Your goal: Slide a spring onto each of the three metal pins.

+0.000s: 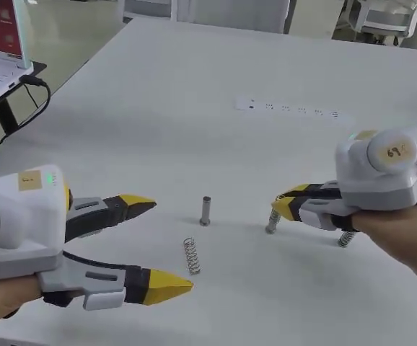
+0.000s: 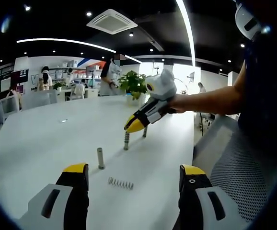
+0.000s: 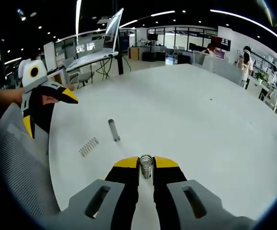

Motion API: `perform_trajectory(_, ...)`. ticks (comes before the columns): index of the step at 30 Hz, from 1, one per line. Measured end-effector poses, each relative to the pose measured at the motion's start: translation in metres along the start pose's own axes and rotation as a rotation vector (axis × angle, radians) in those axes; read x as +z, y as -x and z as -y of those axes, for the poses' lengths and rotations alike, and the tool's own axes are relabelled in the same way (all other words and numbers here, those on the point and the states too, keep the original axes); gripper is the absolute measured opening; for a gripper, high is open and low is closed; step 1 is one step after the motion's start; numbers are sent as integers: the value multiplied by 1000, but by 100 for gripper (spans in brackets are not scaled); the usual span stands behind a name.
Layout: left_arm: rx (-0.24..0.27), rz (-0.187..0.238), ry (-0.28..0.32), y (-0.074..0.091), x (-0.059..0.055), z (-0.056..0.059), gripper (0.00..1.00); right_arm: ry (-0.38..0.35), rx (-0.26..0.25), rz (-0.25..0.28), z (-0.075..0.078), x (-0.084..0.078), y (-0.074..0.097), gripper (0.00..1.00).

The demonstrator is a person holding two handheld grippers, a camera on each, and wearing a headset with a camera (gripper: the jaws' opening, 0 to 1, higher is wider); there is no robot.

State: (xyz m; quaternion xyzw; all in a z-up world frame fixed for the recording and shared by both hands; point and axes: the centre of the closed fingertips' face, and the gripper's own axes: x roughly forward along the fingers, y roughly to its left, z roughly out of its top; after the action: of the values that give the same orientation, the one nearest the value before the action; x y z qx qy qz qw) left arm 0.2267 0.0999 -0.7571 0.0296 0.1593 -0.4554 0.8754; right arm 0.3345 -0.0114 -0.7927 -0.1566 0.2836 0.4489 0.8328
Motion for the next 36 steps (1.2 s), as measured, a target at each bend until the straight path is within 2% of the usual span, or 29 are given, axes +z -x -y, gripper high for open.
perform_trajectory(19,2,1,4,0,0,0,72,38,-11,-40,2,-18,-12,8)
perform_trajectory(21,3,0,3,0,0,0,72,24,-10,-45,3,-19,-12,8)
perform_trajectory(25,1,0,2,0,0,1,72,17,-6,-74,3,-23,-13,9)
perform_trajectory(29,2,2,2,0,1,1,72,16,-3,-79,2,-25,-13,11)
perform_trajectory(36,3,2,4,1,1,1,72,43,-14,-130,1,-37,-11,14)
